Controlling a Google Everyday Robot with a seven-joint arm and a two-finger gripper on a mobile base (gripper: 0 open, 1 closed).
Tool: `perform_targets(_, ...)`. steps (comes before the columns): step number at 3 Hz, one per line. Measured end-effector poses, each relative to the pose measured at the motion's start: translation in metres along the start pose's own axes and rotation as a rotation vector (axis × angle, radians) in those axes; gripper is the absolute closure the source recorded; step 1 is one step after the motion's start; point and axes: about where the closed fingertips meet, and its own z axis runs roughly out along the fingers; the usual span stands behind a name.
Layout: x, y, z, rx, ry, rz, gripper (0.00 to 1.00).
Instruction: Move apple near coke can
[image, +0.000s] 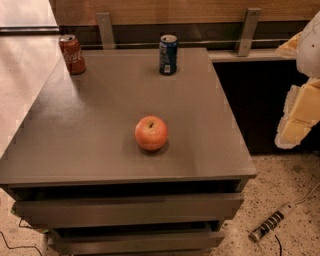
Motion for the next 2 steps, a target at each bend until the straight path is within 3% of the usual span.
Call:
perform_targets(1,0.0,0.0,0.0,0.0,0.0,0.0,0.0)
perform_targets(2,-0.01,-0.003,0.01,-0.027,-0.079,0.012,0.0)
